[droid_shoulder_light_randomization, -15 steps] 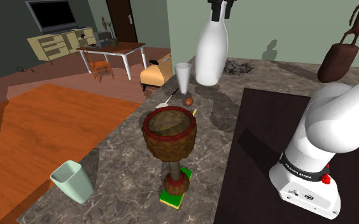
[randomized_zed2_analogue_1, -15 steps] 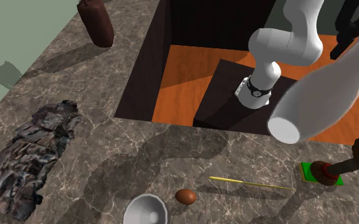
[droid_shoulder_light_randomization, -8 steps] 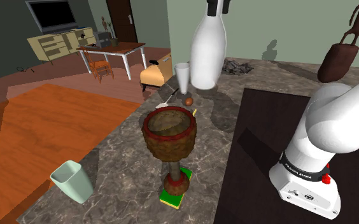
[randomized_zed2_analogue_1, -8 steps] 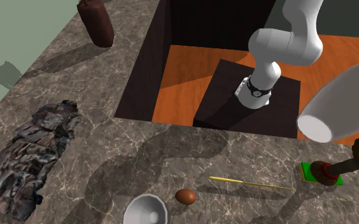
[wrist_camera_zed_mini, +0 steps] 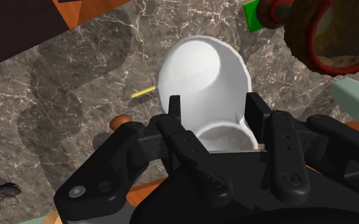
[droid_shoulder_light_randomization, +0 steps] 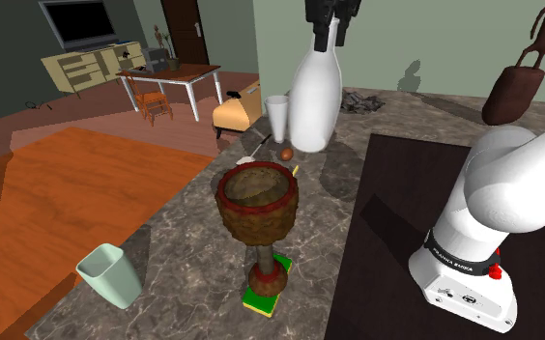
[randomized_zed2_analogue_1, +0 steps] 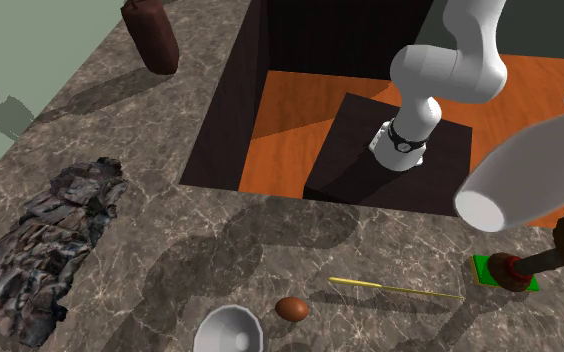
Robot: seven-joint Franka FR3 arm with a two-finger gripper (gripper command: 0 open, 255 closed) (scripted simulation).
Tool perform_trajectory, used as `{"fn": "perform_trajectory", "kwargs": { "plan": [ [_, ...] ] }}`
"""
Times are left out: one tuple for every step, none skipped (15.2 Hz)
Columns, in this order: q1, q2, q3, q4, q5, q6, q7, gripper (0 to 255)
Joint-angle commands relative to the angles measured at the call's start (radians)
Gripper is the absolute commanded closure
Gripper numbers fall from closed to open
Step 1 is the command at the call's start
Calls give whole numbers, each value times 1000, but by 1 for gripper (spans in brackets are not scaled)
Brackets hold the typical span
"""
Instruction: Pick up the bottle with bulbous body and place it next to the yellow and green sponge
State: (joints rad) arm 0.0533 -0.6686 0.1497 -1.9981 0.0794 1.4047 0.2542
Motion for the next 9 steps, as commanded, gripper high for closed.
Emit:
{"fn": "perform_trajectory", "kwargs": {
  "plan": [
    [1, -11, 1, -37, 2, 27, -1, 255],
    [2, -18, 1, -56, 2, 39, -1, 255],
    [2, -24, 2, -74, 3, 51, -2, 255],
    [3, -30, 2, -93, 4, 63, -2, 255],
    [4, -36, 3, -111, 5, 75, -3, 255],
    [4, -42, 3, -128, 6, 88, -3, 255],
    [5, -48, 4, -146, 7, 100, -4, 255],
    [6, -53, 4, -164, 8, 112, -4, 255],
    [6, -58, 5, -181, 9, 124, -4, 255]
  ]
}}
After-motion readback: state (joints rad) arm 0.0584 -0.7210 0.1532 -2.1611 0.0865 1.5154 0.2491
